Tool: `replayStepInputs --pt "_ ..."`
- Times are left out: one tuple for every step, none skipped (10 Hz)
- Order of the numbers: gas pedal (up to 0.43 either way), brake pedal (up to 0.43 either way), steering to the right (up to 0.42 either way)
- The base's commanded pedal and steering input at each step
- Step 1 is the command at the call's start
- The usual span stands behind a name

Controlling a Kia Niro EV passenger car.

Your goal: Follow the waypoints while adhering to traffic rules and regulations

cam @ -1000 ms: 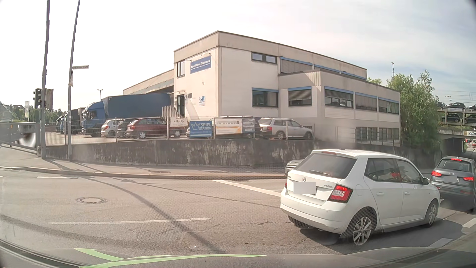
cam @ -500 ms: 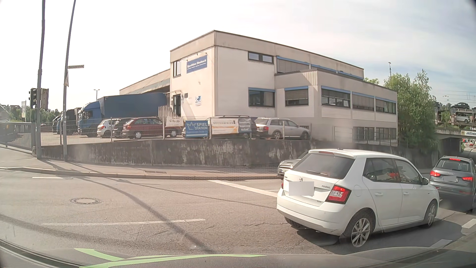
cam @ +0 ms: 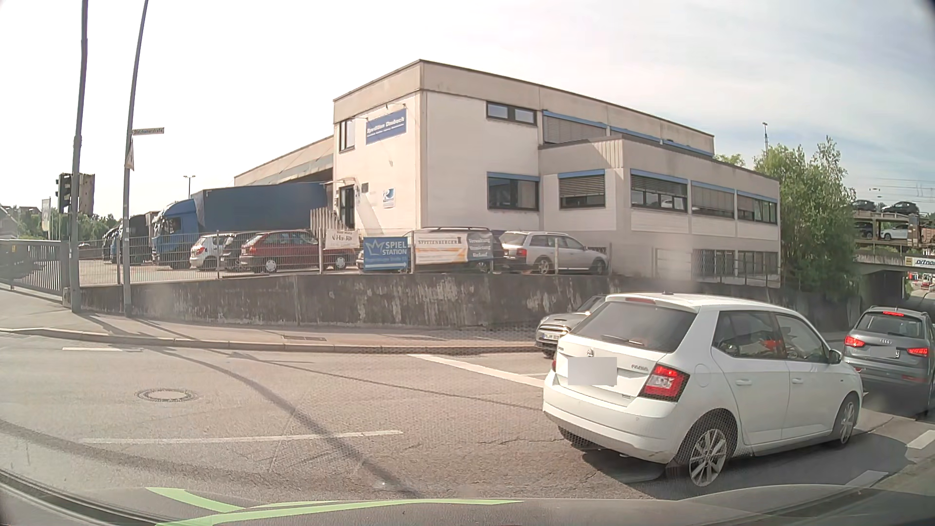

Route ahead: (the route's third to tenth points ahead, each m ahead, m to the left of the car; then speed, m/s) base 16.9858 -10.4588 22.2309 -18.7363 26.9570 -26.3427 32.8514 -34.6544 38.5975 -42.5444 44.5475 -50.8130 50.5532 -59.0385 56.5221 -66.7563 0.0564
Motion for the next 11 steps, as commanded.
replayStepInputs --pt "0.000 0.287 0.412" --pt "0.000 0.287 0.402" --pt "0.000 0.287 0.401" --pt "0.000 0.287 0.401" --pt "0.000 0.293 0.401" --pt "0.000 0.293 0.401" --pt "0.000 0.293 0.402" --pt "0.000 0.293 0.402" --pt "0.000 0.293 0.402" --pt "0.000 0.299 0.402" --pt "0.000 0.299 0.402"
